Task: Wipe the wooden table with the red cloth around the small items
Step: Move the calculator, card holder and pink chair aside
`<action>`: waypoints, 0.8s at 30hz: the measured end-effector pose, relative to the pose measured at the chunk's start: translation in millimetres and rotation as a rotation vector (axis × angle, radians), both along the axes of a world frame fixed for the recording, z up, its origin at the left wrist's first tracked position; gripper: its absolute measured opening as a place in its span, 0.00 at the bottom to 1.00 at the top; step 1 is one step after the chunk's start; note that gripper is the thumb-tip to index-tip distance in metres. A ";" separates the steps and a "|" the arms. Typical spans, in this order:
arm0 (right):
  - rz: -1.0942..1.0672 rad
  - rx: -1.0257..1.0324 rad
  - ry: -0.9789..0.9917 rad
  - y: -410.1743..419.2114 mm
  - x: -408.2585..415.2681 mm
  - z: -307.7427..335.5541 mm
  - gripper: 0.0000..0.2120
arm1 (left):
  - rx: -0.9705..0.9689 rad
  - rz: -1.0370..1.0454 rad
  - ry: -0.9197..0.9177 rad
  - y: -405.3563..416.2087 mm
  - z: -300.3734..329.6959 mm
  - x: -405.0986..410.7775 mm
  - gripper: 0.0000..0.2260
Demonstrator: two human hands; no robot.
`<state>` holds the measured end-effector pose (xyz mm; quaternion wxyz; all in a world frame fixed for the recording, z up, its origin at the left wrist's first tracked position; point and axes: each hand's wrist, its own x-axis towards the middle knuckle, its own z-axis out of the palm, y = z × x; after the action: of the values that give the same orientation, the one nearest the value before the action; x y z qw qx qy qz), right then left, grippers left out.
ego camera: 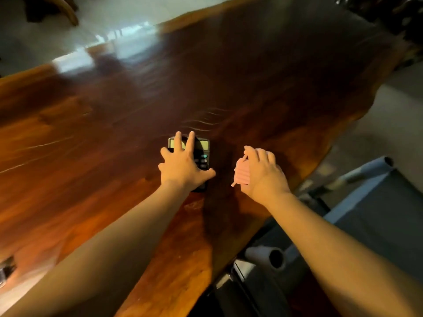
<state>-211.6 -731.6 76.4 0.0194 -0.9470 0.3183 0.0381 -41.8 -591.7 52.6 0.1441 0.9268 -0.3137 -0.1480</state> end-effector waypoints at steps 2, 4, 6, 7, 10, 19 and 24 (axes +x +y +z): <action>-0.029 -0.003 0.009 -16.5 -13.2 -7.5 0.51 | 0.020 -0.052 0.022 -26.3 -12.9 -13.0 0.54; -0.068 0.013 0.017 -28.0 -24.8 -12.5 0.51 | 0.035 -0.100 0.038 -46.1 -24.2 -26.7 0.54; -0.095 0.031 0.017 -36.8 -33.5 -16.8 0.51 | 0.055 -0.142 0.042 -62.6 -32.6 -37.4 0.54; -0.106 0.037 0.013 -40.3 -37.8 -18.4 0.51 | 0.062 -0.155 0.049 -69.6 -36.9 -42.1 0.54; -0.122 0.049 0.007 -46.8 -47.3 -23.3 0.50 | 0.087 -0.186 0.042 -85.8 -48.6 -53.9 0.54; -0.107 0.045 0.030 -46.3 -50.4 -40.7 0.49 | 0.115 -0.222 -0.011 -102.5 -78.8 -68.9 0.54; -0.077 0.029 0.026 -43.2 -49.6 -47.6 0.50 | 0.084 -0.238 -0.061 -97.4 -92.2 -72.3 0.53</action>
<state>-261.2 -774.8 28.8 0.0304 -0.9332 0.3541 0.0541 -114.2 -689.1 -39.5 0.0770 0.8922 -0.4194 -0.1488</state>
